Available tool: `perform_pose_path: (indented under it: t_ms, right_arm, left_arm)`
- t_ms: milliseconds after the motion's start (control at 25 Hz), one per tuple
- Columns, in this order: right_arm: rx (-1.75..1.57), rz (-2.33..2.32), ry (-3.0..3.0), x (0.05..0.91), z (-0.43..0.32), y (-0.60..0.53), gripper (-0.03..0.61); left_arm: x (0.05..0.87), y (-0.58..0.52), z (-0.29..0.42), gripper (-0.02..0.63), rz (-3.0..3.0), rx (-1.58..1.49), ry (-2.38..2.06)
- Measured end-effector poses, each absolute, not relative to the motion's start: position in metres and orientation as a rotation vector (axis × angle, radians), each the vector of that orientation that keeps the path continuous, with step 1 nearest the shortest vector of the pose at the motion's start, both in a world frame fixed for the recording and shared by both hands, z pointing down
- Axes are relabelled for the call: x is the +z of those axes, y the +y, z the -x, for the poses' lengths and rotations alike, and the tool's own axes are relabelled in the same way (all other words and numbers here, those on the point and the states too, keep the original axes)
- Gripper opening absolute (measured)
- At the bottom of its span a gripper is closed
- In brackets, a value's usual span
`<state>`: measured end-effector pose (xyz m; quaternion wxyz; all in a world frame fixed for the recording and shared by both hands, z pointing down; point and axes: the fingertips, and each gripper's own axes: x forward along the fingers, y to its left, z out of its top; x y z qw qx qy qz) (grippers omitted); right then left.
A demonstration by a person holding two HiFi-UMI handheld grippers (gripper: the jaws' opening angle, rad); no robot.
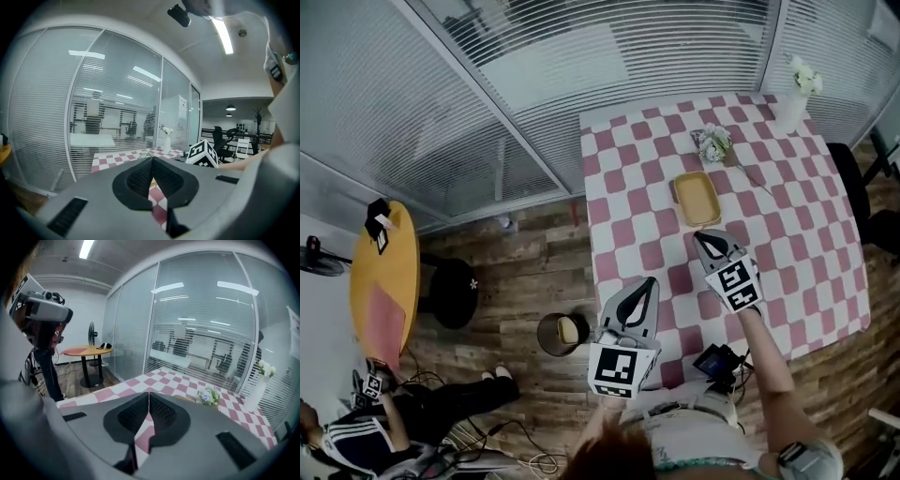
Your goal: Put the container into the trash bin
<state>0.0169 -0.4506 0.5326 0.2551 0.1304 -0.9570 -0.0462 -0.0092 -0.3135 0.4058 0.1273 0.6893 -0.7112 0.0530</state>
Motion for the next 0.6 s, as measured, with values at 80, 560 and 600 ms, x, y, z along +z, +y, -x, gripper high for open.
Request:
perform_pose_path:
  t_ms: [80, 560, 600]
  right_arm:
    - [-0.136, -0.338, -2.548, 0.552, -0.011, -0.462, 0.008]
    - [-0.268, -0.213, -2.21, 0.651, 0.016, -0.505, 0.064]
    - [-0.288, -0.202, -2.183, 0.657, 0.018, -0.507, 0.064]
  left_arm:
    - [0.409, -0.312, 0.017, 0.005, -1.972, 0.152, -2.082]
    - [0.433, -0.305, 0.045, 0.006, -1.831, 0.164, -2.111]
    - [0.435, -0.305, 0.046, 0.006, -1.826, 0.169, -2.108]
